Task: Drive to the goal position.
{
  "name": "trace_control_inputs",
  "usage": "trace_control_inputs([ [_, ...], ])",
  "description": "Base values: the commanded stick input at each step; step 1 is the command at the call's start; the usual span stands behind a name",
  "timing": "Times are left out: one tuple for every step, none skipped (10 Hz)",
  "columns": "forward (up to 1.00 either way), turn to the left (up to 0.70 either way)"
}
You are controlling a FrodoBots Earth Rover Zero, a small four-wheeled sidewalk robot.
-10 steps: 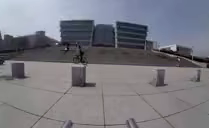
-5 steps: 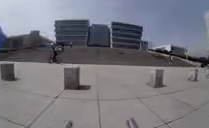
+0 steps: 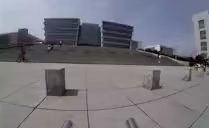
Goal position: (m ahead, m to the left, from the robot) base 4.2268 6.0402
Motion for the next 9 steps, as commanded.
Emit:
trace_control_inputs([
  [0.70,-0.25],
  [0.70,0.01],
  [0.70,0.01],
  [0.70,0.01],
  [0.70,0.01],
  [0.70,0.02],
  [0.70,0.03],
  [0.70,0.36],
  [0.70,0.36],
])
